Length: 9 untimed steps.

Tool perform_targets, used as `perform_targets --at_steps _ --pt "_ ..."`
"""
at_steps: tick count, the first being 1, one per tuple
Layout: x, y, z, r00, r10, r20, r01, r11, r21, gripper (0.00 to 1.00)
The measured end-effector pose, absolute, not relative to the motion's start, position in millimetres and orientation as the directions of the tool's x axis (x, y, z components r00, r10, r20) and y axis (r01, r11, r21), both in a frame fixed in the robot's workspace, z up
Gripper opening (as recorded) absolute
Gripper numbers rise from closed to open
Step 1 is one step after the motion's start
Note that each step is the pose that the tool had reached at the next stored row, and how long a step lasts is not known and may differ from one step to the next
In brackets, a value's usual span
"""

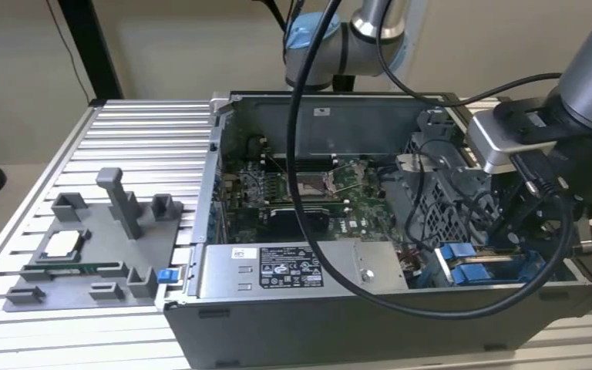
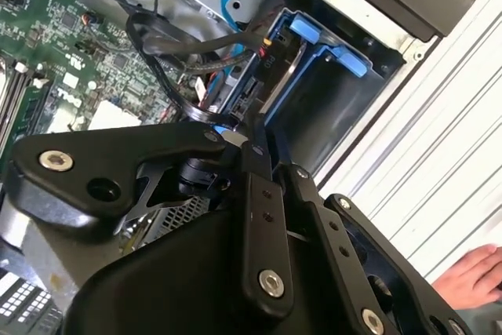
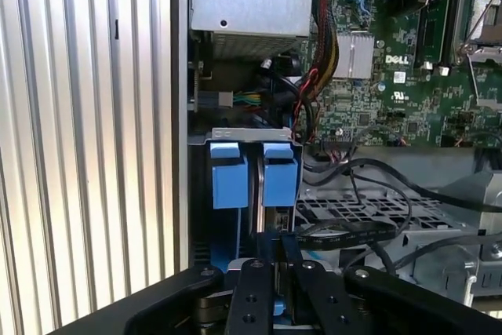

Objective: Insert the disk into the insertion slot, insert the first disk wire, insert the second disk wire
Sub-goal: 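Insert the second disk wire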

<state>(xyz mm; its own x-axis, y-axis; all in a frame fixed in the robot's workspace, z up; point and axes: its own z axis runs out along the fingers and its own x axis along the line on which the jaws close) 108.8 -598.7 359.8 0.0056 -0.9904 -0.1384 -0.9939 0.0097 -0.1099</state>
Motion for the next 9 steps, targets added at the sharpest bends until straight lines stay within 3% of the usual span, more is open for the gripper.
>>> perform_targets --at_steps 9 --pt "108.8 -598.7 359.3 0.006 -0.99 -0.139 -0.994 0.01 -0.11 0.0"
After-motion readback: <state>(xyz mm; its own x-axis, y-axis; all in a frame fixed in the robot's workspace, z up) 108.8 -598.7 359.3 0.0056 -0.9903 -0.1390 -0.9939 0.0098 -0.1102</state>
